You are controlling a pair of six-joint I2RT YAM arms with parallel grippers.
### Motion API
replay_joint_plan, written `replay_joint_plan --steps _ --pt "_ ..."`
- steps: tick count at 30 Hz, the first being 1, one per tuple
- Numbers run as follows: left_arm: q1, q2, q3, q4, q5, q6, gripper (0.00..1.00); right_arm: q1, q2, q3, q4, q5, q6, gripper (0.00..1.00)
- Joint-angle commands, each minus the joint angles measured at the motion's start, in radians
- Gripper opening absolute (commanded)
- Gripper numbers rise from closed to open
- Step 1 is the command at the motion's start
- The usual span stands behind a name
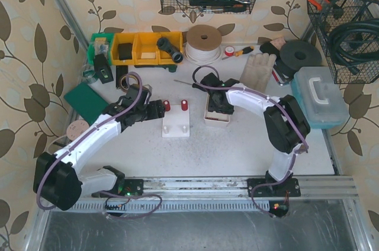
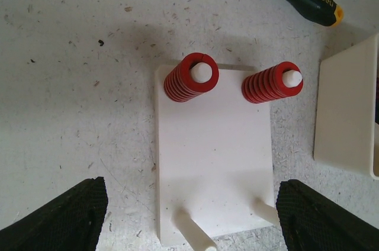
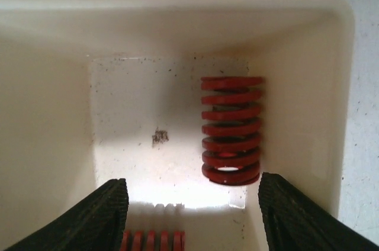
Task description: Install the large spring
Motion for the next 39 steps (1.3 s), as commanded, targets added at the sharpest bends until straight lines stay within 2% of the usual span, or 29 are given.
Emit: replay_joint_plan --steps 1,12,16,20,25,29,35,39 --pt "0.009 0.016 0.009 0.027 0.021 -0.004 0.81 -0.005 0.041 0.057 -0.076 0.085 -0.031 0.61" --pt "0.014 0.045 0.023 0.024 0.025 -0.009 0.81 -0.064 0.019 -0.003 -0.031 0.104 -0.152 0.63" --pt "0.014 0.046 0.024 0.019 0.023 -0.009 0.8 -0.063 0.067 0.033 -0.047 0.099 -0.131 0.63" --pt "0.014 0.04 0.023 0.019 0.022 -0.009 0.81 -0.072 0.087 0.019 -0.018 0.061 -0.079 0.73" --pt "0.015 0.04 0.022 0.018 0.023 -0.009 0.8 -0.076 0.123 0.035 -0.003 0.014 -0.017 0.76" --pt "0.018 0.038 0.02 0.019 0.021 -0.009 0.8 -0.06 0.141 0.054 0.02 -0.025 -0.034 0.73" --pt "0.019 0.045 0.022 0.017 0.023 -0.01 0.8 -0.037 0.101 0.038 0.041 -0.018 -0.054 0.59" --pt "0.02 0.049 0.024 0.017 0.022 -0.014 0.8 -0.02 0.052 0.021 0.02 0.033 -0.054 0.58"
